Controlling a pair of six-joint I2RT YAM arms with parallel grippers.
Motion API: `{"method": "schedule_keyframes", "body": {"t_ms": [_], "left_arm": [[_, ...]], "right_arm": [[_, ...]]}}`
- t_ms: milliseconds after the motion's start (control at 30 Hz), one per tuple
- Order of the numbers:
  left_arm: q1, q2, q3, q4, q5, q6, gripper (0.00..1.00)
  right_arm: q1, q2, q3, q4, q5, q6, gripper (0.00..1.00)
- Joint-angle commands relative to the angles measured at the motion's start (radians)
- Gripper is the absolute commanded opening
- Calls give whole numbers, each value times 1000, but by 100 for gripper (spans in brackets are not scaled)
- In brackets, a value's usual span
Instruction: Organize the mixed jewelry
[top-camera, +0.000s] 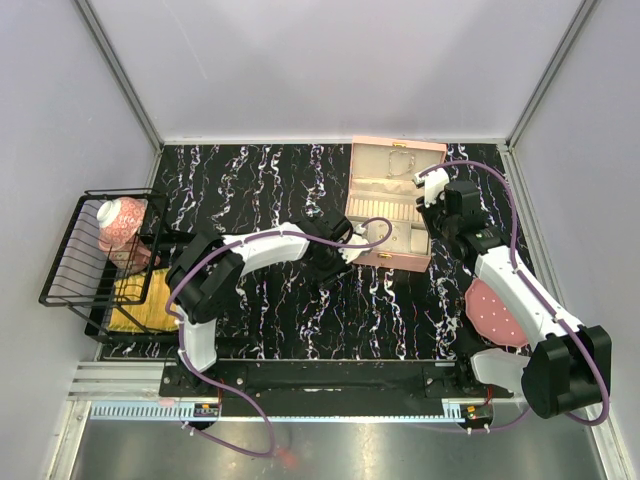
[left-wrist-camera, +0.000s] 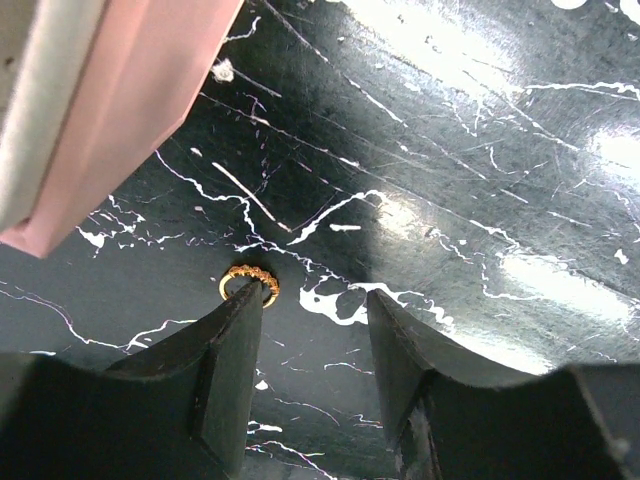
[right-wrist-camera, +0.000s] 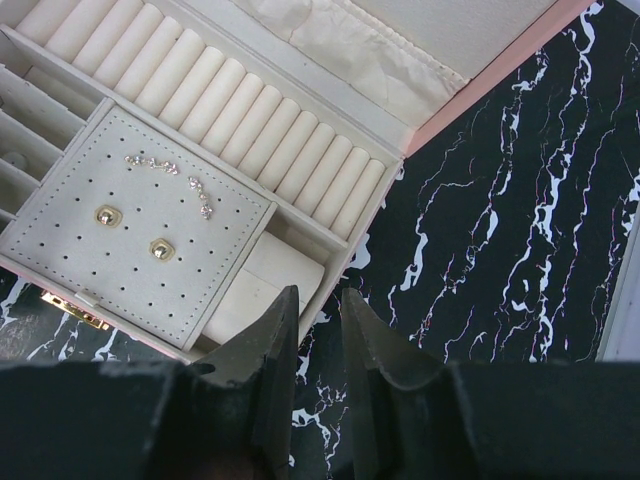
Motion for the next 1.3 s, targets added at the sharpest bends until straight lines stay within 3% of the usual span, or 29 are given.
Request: {"method": "schedule_keyframes", "body": {"t_ms": [0, 400, 867, 933, 1100, 1267], "left_arm": [[0, 14, 35, 8, -2, -9, 49], [6, 23, -8, 29, -3, -6, 43], [6, 22, -83, 100, -39, -12, 22], [6, 23, -93, 110, -33, -14, 15], [6, 20, -99, 132, 19, -17, 1], [6, -21, -100, 104, 127, 14, 0]], "right_arm": [[-6, -29, -2, 14, -18, 14, 29], [-9, -29, -3, 14, -23, 15, 29], [-11, -26, 0, 14, -18, 17, 27], [-11, -23, -2, 14, -18, 15, 27], [-11, -25, 3, 9, -18, 17, 26], [-12, -28, 9, -3, -28, 17, 25]]}}
